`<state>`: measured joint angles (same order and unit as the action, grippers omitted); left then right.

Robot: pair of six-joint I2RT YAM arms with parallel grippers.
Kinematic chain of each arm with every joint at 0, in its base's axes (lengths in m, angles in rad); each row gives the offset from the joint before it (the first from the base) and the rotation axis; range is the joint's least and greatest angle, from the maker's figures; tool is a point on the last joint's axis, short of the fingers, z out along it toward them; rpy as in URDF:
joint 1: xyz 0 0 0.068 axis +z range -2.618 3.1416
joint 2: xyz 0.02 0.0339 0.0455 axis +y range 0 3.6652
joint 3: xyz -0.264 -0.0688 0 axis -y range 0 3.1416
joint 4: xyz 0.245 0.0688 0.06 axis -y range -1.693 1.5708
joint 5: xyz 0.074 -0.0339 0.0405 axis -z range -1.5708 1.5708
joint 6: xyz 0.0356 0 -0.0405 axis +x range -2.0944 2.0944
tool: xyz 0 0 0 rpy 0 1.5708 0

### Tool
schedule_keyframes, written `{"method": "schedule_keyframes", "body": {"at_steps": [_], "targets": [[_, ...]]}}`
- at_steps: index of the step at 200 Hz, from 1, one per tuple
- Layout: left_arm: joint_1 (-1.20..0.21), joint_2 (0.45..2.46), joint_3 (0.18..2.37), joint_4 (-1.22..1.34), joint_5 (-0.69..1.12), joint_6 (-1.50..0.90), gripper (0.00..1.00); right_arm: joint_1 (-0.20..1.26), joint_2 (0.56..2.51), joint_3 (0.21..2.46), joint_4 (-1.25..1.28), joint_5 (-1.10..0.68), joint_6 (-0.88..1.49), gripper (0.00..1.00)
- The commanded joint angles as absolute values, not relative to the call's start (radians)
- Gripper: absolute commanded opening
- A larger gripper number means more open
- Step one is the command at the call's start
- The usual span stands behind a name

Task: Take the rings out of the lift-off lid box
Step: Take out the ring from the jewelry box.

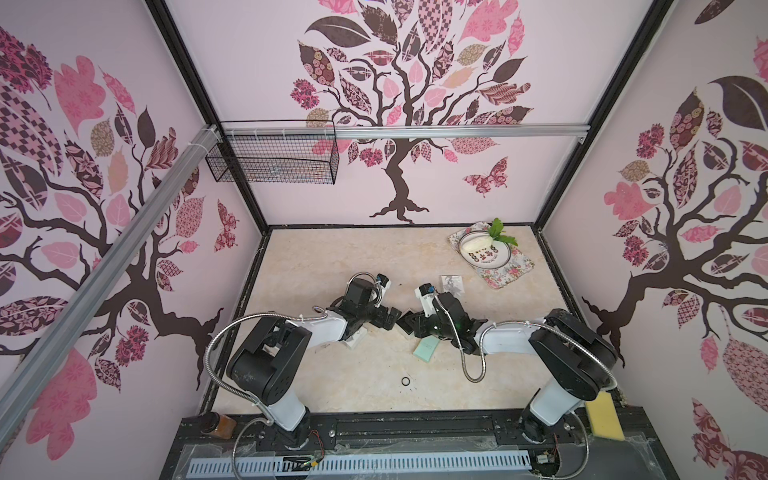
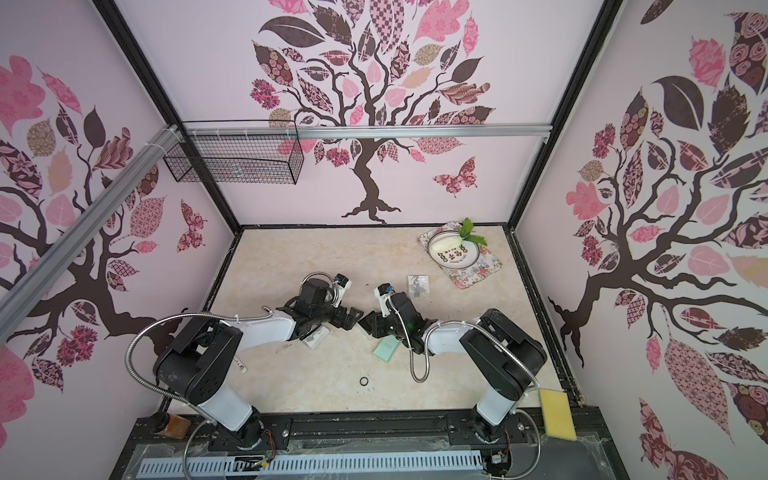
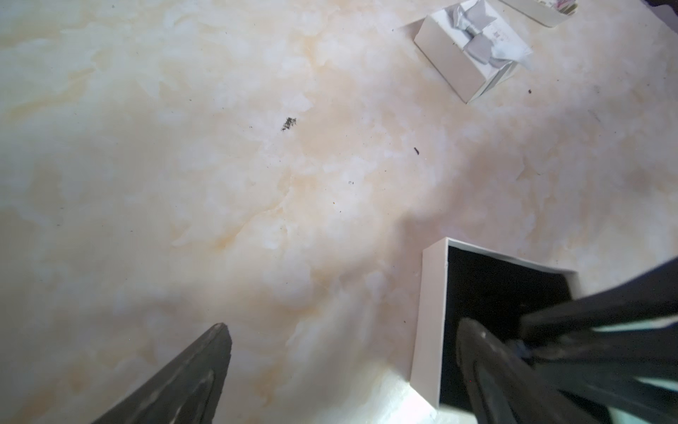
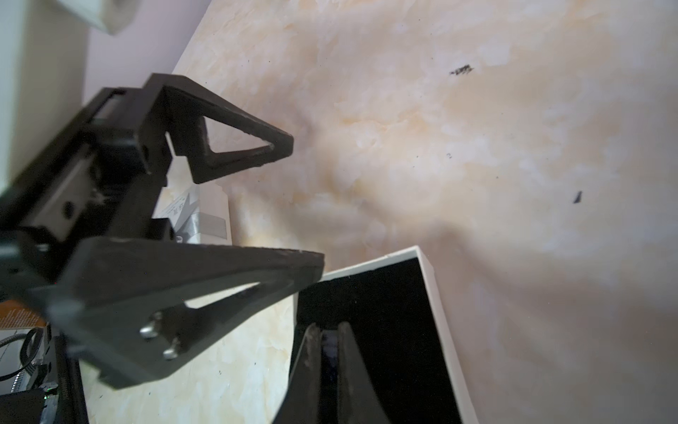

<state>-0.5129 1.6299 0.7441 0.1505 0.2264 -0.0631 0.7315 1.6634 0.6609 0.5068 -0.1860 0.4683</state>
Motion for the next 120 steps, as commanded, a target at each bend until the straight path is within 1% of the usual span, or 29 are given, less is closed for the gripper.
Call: {"method": "schedule_keyframes", "body": {"at_steps": [1, 22, 46, 76, 120], "targets": [[-0.512, 1.582, 0.734, 0.087, 0.236, -0.091, 0.98, 0.728, 1.672, 0.671, 0.526, -0.174, 0.483, 0.00], [-0.517, 1.552, 0.711, 0.059, 0.269, -0.123, 0.98, 0.728, 1.680, 0.672, 0.532, -0.179, 0.488, 0.00], [-0.558, 1.538, 0.689, 0.040, 0.243, -0.146, 0.98, 0.729, 1.683, 0.674, 0.537, -0.183, 0.489, 0.00], [-0.612, 1.560, 0.695, 0.032, 0.209, -0.172, 0.98, 0.728, 1.691, 0.679, 0.542, -0.188, 0.492, 0.00], [-0.622, 1.610, 0.709, 0.050, 0.182, -0.206, 0.98, 0.727, 1.681, 0.673, 0.547, -0.190, 0.497, 0.00]]}}
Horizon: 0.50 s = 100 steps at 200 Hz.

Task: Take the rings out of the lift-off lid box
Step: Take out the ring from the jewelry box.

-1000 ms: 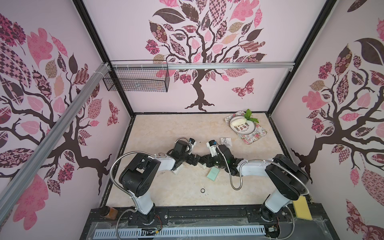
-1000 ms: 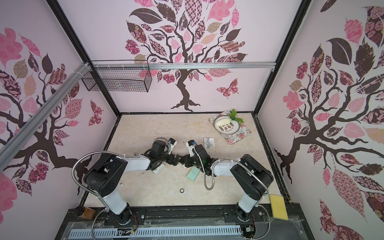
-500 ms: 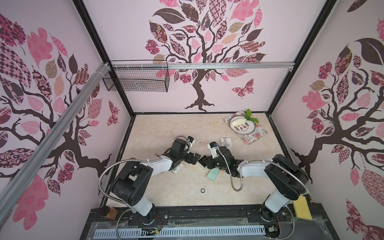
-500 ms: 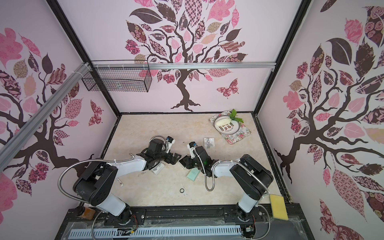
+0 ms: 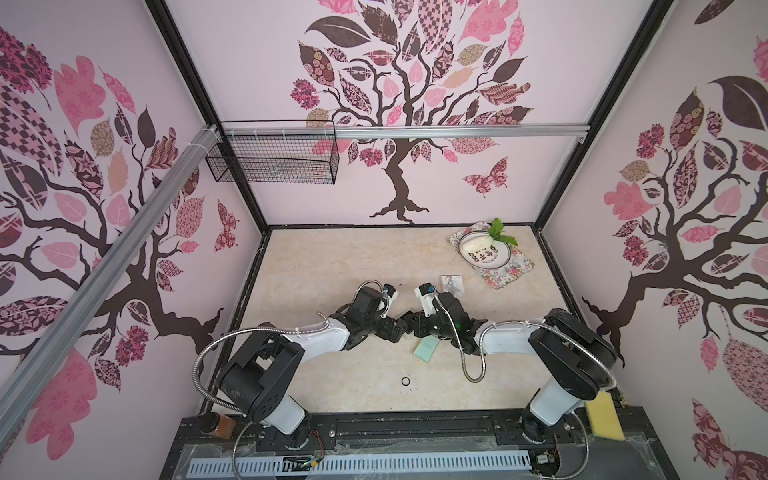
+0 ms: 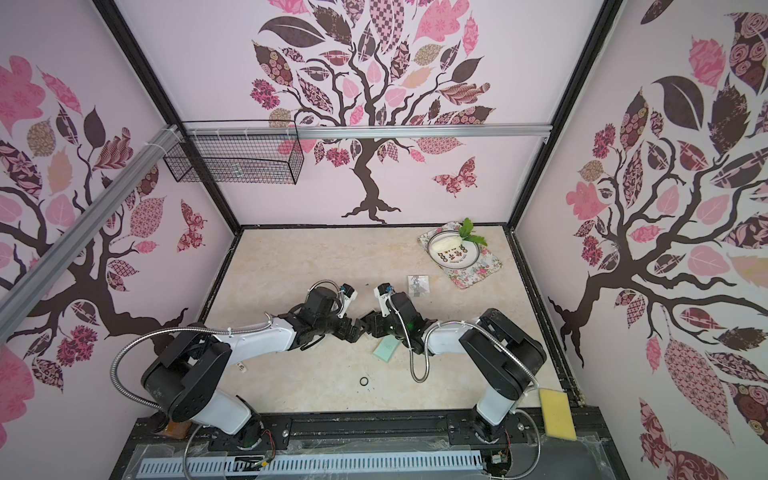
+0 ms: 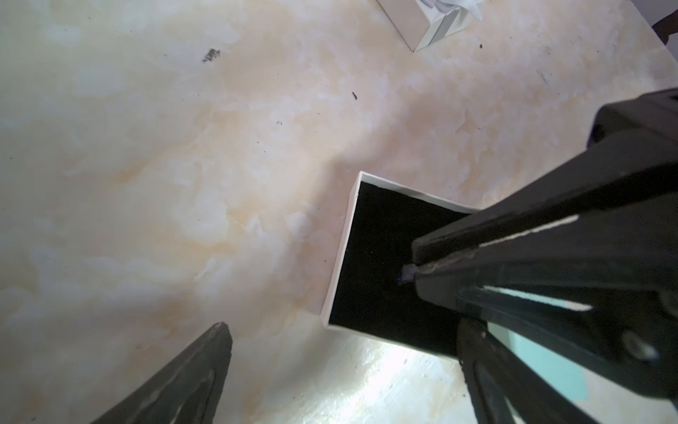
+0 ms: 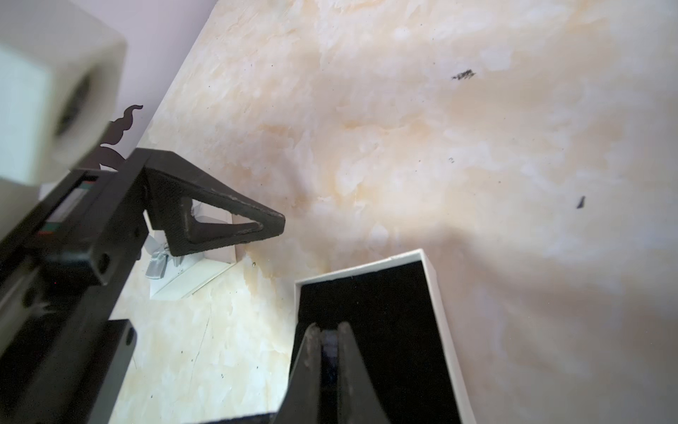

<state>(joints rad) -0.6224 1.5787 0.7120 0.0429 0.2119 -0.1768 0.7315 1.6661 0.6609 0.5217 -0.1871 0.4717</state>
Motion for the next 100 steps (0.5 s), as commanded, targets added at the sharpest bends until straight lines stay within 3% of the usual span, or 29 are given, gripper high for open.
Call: {"method": "schedule_keyframes", "body": {"at_steps": [1, 100], "targets": [[-0.622, 1.611, 0.709, 0.050, 0.181, -0.206, 0.98, 0.728, 1.681, 0.673, 0.547, -0.189, 0.497, 0.00], [-0.621, 1.675, 0.741, 0.049, 0.107, -0.191, 0.98, 0.728, 1.663, 0.660, 0.563, -0.210, 0.515, 0.00]]}}
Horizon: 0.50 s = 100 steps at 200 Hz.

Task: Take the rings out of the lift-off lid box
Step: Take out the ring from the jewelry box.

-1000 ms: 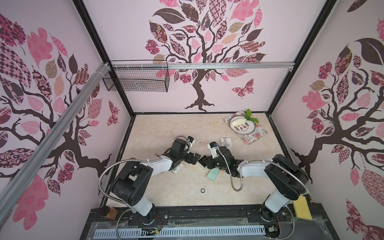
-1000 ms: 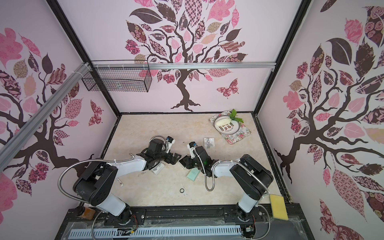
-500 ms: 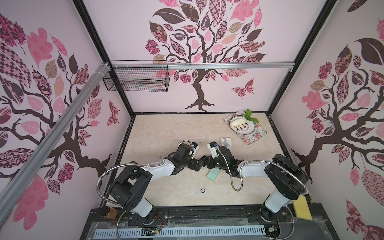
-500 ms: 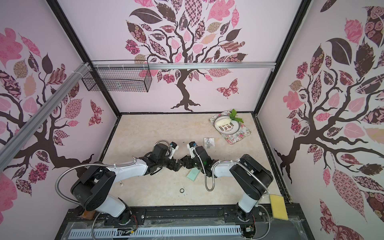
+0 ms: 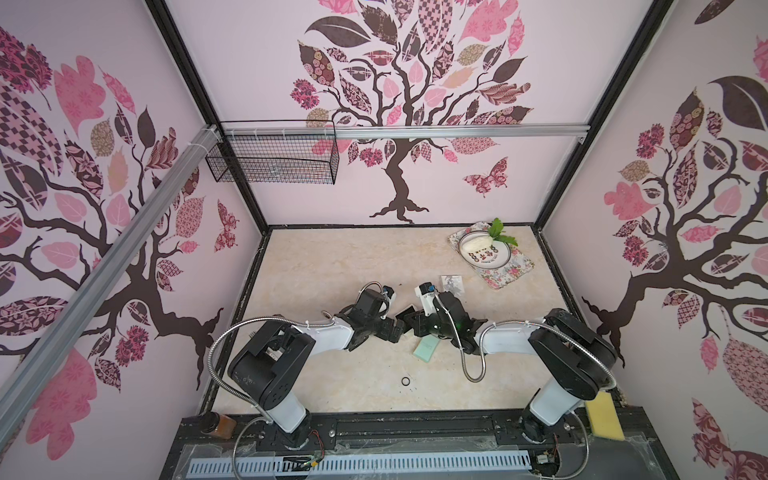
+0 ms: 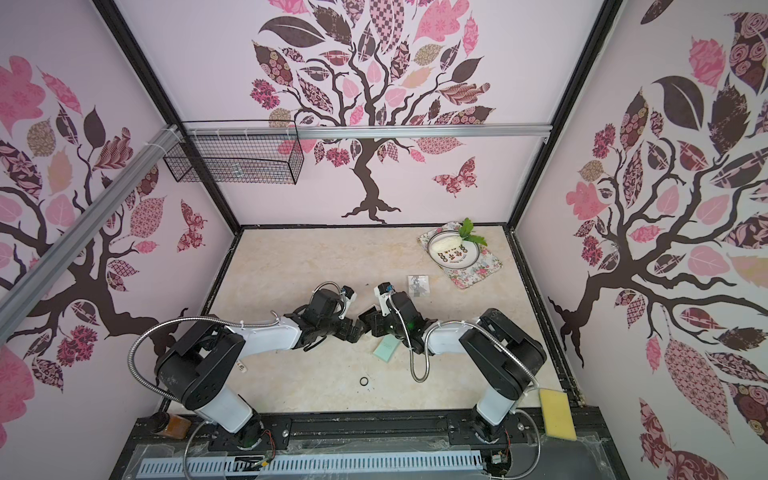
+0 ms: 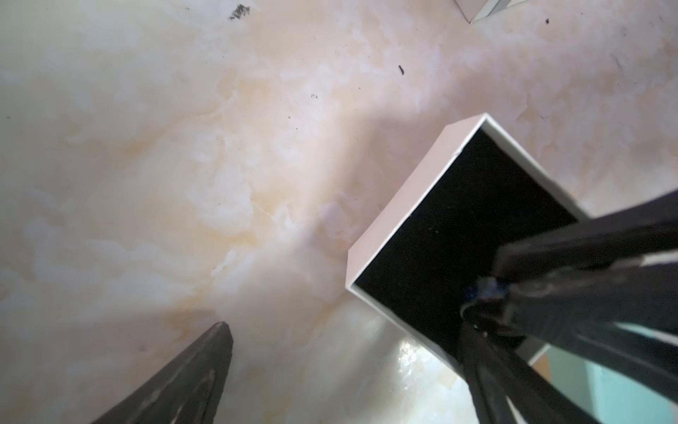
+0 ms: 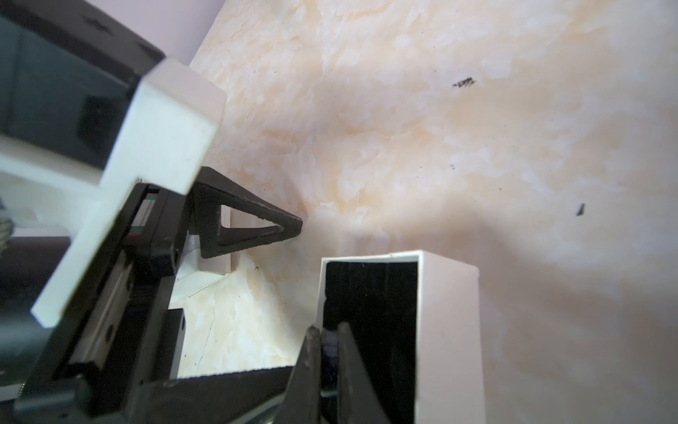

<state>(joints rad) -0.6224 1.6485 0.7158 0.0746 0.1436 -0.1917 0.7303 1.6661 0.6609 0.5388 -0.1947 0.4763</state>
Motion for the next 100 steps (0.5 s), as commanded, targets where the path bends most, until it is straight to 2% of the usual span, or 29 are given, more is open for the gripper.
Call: {"method": "schedule_keyframes", "body": {"at_steps": [1, 100], "targets": [[-0.621, 1.676, 0.742, 0.049, 0.107, -0.191, 0.98, 0.728, 1.663, 0.659, 0.564, -0.210, 0.514, 0.00], [-0.620, 1.673, 0.788, 0.009, 0.091, -0.163, 0.98, 0.689, 1.627, 0.623, 0.640, -0.287, 0.572, 0.00]]}}
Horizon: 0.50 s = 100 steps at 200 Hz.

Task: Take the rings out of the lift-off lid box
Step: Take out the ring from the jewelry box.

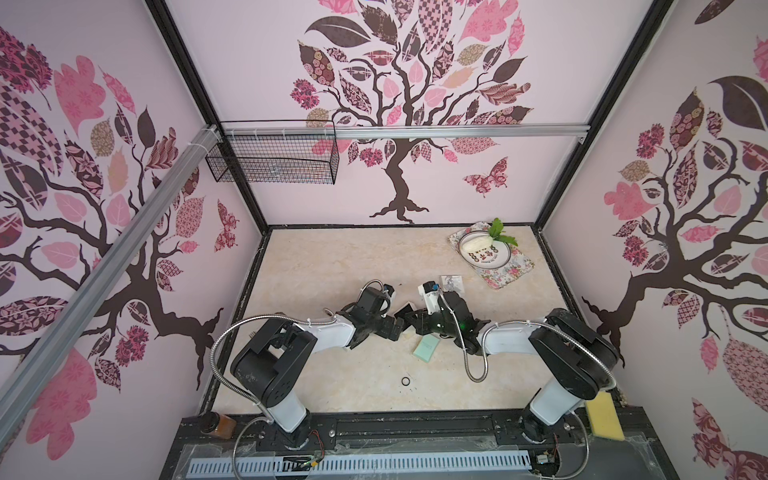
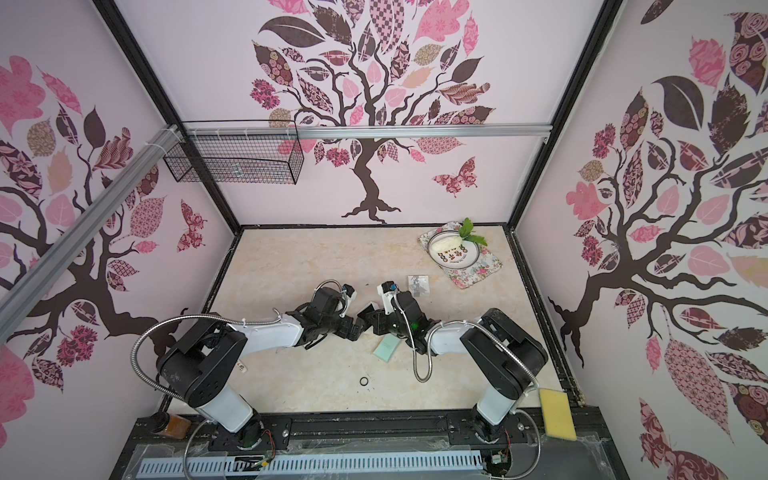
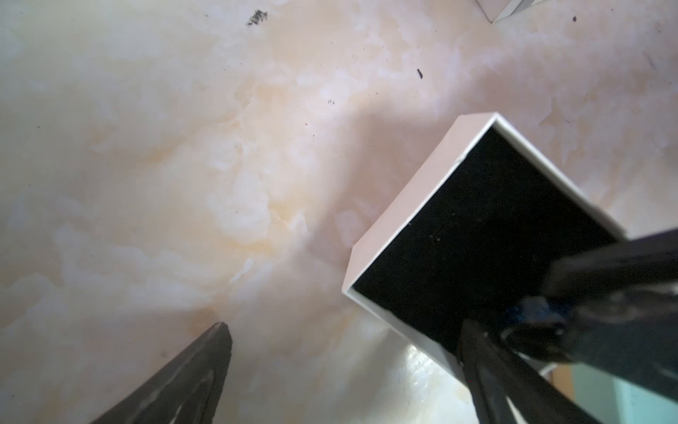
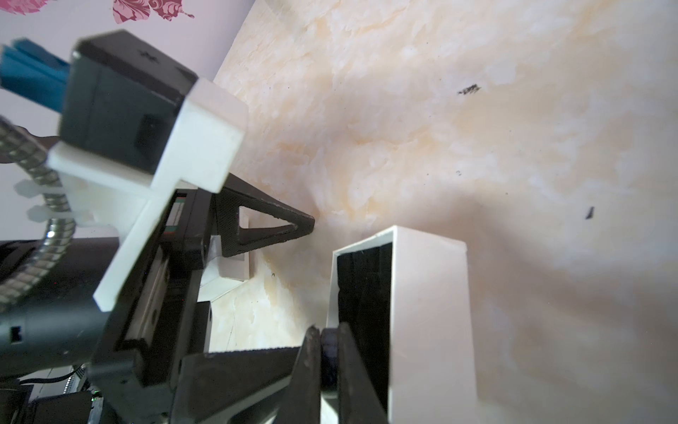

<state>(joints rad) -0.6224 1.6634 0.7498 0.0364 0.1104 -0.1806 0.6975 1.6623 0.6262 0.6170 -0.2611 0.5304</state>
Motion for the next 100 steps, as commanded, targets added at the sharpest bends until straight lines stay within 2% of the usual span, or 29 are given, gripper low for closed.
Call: {"method": "schedule_keyframes", "body": {"at_steps": [1, 100], "targets": [[-0.620, 1.673, 0.789, 0.007, 0.092, -0.164, 0.98, 0.689, 1.626, 0.622, 0.640, -0.287, 0.571, 0.00], [-0.618, 1.631, 0.868, -0.042, 0.069, -0.122, 0.98, 0.673, 1.483, 0.574, 0.590, -0.362, 0.544, 0.00]]}}
